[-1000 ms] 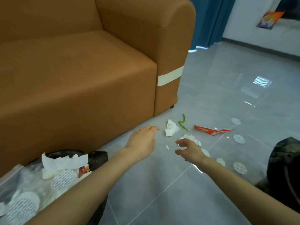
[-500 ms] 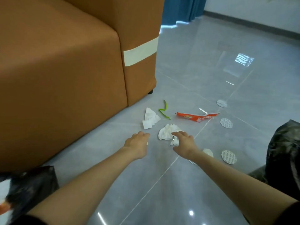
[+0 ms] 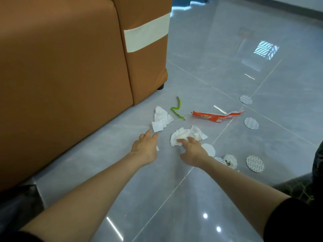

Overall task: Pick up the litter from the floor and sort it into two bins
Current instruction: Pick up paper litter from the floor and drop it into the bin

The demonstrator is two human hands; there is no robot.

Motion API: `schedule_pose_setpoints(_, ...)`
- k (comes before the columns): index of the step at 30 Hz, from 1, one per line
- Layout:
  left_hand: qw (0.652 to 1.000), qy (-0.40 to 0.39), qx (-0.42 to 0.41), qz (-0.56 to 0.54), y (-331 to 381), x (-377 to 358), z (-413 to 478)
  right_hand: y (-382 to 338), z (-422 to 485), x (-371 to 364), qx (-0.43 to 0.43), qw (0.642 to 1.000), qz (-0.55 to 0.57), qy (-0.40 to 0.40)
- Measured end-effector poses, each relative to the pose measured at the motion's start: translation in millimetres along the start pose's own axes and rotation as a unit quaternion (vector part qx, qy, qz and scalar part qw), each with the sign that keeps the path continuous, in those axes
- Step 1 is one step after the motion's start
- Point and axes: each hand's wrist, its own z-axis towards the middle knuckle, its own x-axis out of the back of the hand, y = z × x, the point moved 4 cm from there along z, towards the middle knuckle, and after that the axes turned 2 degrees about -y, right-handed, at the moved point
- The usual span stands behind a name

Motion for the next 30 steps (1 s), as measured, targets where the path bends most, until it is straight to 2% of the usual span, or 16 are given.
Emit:
schedule_pose_setpoints(3,1.000,0.017,0.002,-0.008,0,2,7,-3,-8,-3,0.033,0.999,0.002,0.035)
schedule_pose_setpoints(9,1.000,0.022,-0.008,-0.011,-1,8,20,-3,-41,-11,0.107,0.991,-0.073,0.036)
schedule_pose_setpoints(12,1.000,0.015,-0.016,-0.006,-2,12,28,-5,-52,-7,0.107,0.986,-0.079,0.097)
schedule_pose_setpoints(15,1.000,0.021,-0.018,0.006,-2,16,39,-11,-57,-3,0.130,0.981,-0.027,0.139)
schedule_pose_setpoints(17,1.000,0.013,-0.017,0.018,-2,16,46,-17,-55,-8,0.146,0.984,-0.028,0.096)
schedule_pose_setpoints(19,1.000,-0.005,-0.012,0.026,-1,15,50,-20,-50,-19,0.136,0.987,-0.075,0.036)
schedule_pose_setpoints(21,0.999,-0.024,-0.010,0.026,0,12,53,-21,-46,-28,0.118,0.987,-0.106,0.012)
schedule_pose_setpoints(26,0.997,-0.062,-0.024,0.038,-2,1,57,-17,-43,-40,0.078,0.994,-0.067,0.049)
schedule_pose_setpoints(30,0.997,-0.070,-0.024,0.024,-4,-12,57,-13,-42,-45,0.079,0.993,-0.072,0.053)
